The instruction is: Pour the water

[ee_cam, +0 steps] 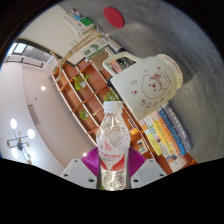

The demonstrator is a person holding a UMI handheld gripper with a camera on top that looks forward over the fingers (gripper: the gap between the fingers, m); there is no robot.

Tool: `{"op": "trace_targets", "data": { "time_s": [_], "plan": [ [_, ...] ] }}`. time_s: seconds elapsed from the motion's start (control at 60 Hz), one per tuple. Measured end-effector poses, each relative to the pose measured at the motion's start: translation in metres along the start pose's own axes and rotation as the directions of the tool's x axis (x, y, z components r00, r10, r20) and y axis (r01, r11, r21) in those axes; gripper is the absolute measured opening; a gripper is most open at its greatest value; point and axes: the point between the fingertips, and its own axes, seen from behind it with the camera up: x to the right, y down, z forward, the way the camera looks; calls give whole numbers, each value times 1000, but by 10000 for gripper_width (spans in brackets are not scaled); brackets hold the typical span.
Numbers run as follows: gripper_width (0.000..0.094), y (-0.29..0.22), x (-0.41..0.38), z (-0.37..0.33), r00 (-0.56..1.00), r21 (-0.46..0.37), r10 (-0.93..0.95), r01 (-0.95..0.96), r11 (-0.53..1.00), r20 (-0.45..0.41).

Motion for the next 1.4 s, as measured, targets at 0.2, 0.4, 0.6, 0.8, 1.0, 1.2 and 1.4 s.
{"op": "trace_targets", "data": {
  "time_s": [0.2, 0.4, 0.6, 0.8, 1.0, 1.2, 1.4],
  "plan": [
    [365, 29, -35, 7, 931, -54, -365, 365, 929, 8],
    [365, 10, -72, 10, 316, -112, -945, 939, 324, -80],
    [364, -80, -121, -1, -265, -123, -924, 963, -239, -277],
    [378, -206, -130, -17, -536, -258, -710, 844, -471, -456],
    [377, -251, -113, -20, -570, -295, -666, 821, -489, -481],
    [381, -294, -89, -29, -581, -346, -635, 814, -467, -509],
    [446, -293, -93, -33, -532, -279, -676, 846, -455, -510]
  ]
}}
